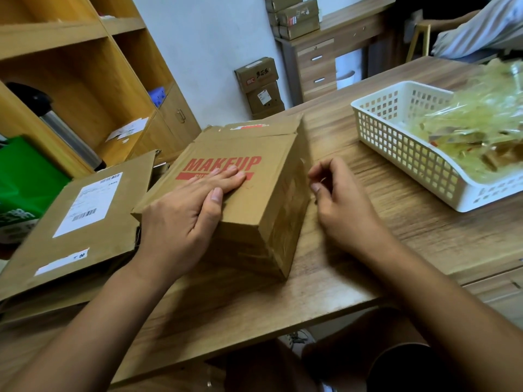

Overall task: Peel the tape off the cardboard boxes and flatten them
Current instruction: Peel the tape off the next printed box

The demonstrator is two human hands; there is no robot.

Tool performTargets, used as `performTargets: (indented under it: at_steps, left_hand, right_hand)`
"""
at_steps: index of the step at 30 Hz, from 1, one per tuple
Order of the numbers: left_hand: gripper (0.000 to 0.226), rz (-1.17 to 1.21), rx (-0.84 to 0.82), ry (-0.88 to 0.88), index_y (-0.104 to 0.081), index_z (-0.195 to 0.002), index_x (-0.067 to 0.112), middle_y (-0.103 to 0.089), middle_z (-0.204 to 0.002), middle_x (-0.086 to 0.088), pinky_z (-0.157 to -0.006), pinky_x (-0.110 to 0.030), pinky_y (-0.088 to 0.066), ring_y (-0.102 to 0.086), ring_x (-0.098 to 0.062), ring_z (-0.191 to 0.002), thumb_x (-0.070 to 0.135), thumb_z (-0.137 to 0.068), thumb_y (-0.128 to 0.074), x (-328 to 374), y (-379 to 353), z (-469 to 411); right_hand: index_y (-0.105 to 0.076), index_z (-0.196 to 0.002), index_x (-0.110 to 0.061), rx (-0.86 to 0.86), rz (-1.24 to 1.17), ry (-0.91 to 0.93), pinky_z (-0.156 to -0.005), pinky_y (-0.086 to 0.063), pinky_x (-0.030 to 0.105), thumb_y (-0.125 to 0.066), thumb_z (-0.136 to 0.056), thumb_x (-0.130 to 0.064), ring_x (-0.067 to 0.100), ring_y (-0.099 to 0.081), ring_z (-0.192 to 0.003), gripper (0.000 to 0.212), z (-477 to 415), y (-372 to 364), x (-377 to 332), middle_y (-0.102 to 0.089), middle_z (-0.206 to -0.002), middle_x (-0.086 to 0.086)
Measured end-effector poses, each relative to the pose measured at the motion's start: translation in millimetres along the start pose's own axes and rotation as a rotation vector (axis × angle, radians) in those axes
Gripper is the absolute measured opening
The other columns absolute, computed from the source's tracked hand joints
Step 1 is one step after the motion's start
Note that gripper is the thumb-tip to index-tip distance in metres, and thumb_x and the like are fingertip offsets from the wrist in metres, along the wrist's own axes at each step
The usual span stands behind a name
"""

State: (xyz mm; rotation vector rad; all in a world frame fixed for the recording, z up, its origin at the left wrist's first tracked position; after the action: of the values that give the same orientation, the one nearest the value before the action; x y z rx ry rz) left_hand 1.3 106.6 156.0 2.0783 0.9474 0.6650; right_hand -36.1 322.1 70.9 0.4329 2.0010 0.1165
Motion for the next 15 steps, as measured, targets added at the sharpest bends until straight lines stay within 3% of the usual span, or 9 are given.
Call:
performTargets:
  at_steps: [2,6,10,15]
  left_hand:
    - [0.039,-0.007,0.009,0.018,-0.063,-0.132,0.034,-0.060,-0.131,0.021,-0.105,-0.010,-0.037,-0.043,0.015,-0.131,0.033,-0.106,-0.035,-1,-1,-3]
    - [0.038,0.043,-0.008,0.014,-0.063,-0.133,0.033,-0.060,-0.134,0.020,-0.109,-0.021,-0.041,-0.048,0.006,-0.133,0.030,-0.105,-0.038,0,-1,-1]
    - [0.037,0.051,-0.008,0.013,-0.063,-0.132,0.034,-0.061,-0.133,0.020,-0.109,-0.020,-0.041,-0.048,0.007,-0.133,0.033,-0.105,-0.037,0,0,-1]
    - [0.038,0.054,-0.005,0.009,-0.064,-0.132,0.033,-0.062,-0.133,0.018,-0.109,-0.025,-0.042,-0.050,0.004,-0.132,0.032,-0.105,-0.037,-1,-1,-2]
  right_hand:
    - [-0.051,-0.114,-0.020,-0.049,-0.011,0.010,-0.076,-0.039,0.007,-0.055,-0.095,0.001,-0.005,-0.054,-0.085,0.028,14,-6,-3,-0.055,-0.093,-0.014]
    - [-0.055,-0.122,-0.022,0.138,-0.013,-0.030,-0.076,-0.044,0.012,-0.058,-0.097,-0.006,0.000,-0.058,-0.087,0.030,2,17,2,-0.058,-0.102,-0.006]
    - [-0.064,-0.129,-0.015,0.139,0.097,0.014,-0.083,-0.048,0.009,-0.059,-0.098,-0.010,0.004,-0.061,-0.091,0.031,-21,19,1,-0.060,-0.115,-0.003]
    - [-0.074,-0.118,-0.015,0.108,0.244,0.046,-0.094,-0.056,0.036,-0.066,-0.095,-0.018,0.015,-0.070,-0.097,0.024,-33,8,-1,-0.075,-0.111,-0.001]
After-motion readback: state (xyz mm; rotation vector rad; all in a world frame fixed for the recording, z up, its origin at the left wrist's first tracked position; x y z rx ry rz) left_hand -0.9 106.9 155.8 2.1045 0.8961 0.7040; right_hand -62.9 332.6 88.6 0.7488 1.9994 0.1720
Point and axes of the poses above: each hand's wrist, its own z-axis away from the middle knuckle, its own y-axis out of the back of the hand, x = y × z, the point moved 7 cm from there along -z, towards the middle knuckle
